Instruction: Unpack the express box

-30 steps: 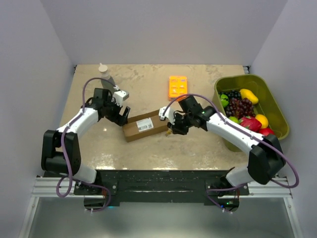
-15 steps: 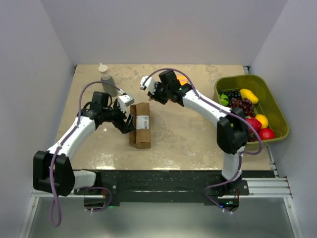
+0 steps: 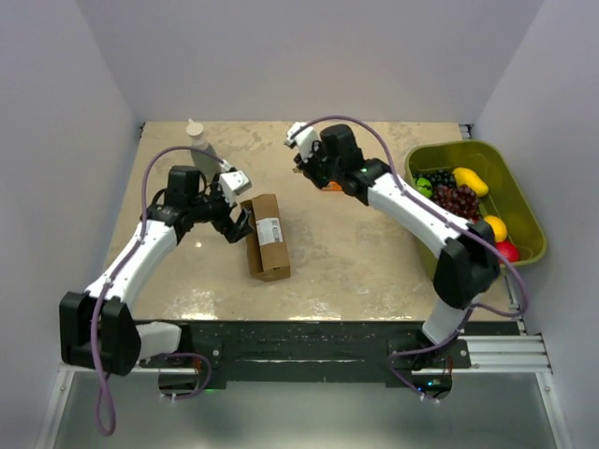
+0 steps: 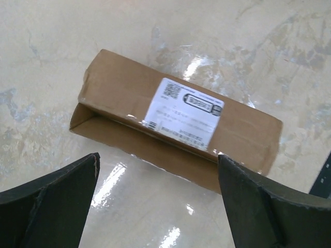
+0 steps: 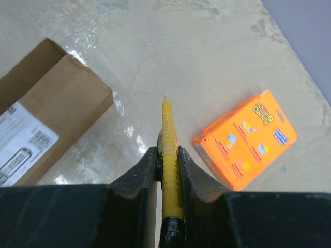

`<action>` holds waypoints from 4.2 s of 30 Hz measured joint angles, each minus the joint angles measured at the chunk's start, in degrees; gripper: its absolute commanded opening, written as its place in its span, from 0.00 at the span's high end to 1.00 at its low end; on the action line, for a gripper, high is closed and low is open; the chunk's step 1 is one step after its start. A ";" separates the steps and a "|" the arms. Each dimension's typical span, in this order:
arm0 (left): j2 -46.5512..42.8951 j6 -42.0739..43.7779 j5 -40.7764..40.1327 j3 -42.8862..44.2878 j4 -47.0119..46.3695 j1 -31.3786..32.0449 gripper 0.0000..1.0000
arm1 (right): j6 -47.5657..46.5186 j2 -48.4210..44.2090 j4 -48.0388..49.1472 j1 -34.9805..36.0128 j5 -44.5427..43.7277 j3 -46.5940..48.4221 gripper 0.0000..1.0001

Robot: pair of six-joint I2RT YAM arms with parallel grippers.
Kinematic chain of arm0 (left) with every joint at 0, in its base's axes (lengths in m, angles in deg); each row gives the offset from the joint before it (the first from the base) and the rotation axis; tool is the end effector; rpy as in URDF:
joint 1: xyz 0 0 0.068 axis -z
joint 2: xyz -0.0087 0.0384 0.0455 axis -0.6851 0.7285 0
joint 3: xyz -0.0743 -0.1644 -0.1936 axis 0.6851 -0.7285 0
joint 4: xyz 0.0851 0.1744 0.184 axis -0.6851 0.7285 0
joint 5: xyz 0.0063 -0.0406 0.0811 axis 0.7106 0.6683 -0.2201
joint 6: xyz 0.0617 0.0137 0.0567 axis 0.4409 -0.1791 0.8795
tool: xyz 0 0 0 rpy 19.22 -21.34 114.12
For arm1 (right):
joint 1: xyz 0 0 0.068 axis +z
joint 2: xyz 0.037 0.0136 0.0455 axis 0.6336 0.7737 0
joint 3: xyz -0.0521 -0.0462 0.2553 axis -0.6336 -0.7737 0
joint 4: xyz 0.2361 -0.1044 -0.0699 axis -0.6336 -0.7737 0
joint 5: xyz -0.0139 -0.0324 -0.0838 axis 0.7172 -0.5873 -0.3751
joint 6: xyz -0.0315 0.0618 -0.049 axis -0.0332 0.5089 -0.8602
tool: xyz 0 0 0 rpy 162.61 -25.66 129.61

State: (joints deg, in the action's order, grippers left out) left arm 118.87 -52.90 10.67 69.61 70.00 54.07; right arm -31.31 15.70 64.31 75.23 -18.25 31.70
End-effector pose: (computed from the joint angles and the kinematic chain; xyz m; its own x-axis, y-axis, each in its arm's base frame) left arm 0.2750 -0.0977 0.2459 -0.3552 0.4087 -0.8407 0.8038 0.5927 -0.0514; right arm 0.3723 0.2757 0.2856 -0.1779 -0.5615 -0.8081 -0.7385 0.6189 -0.2675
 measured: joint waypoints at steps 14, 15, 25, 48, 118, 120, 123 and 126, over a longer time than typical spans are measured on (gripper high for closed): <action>19.10 38.51 15.23 21.00 21.53 -2.80 0.00 | 4.94 -24.83 -4.17 -0.24 3.08 -26.29 1.00; 21.64 45.35 15.26 24.52 26.93 -2.47 0.00 | 4.94 -25.27 -4.70 -0.24 3.02 -26.84 1.00; 27.52 76.11 7.78 25.18 35.60 2.91 0.00 | 5.35 -29.40 -4.98 -0.31 3.72 -28.70 1.00; 36.04 88.13 -7.56 31.17 45.72 19.32 0.00 | 21.46 -32.02 -7.72 -12.07 3.08 -25.90 1.00; 71.19 22.88 38.51 53.96 53.07 -2.58 0.23 | 37.09 -35.87 21.09 0.20 -1.38 -53.31 1.00; 71.19 22.80 38.58 53.88 53.13 -2.60 0.23 | 37.07 -36.00 20.63 0.22 -1.20 -52.50 1.00; 71.19 22.53 38.60 53.83 53.20 -2.58 0.23 | 36.48 -37.16 19.82 0.48 -0.63 -52.09 1.00; 71.19 22.51 38.56 53.83 53.20 -2.58 0.23 | 35.10 -38.93 18.97 1.22 0.59 -52.09 1.00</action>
State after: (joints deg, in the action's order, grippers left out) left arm 190.06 -30.39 49.22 123.44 123.20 51.49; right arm 3.79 -23.23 83.28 76.46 -17.66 -20.39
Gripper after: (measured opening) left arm 0.778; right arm 0.202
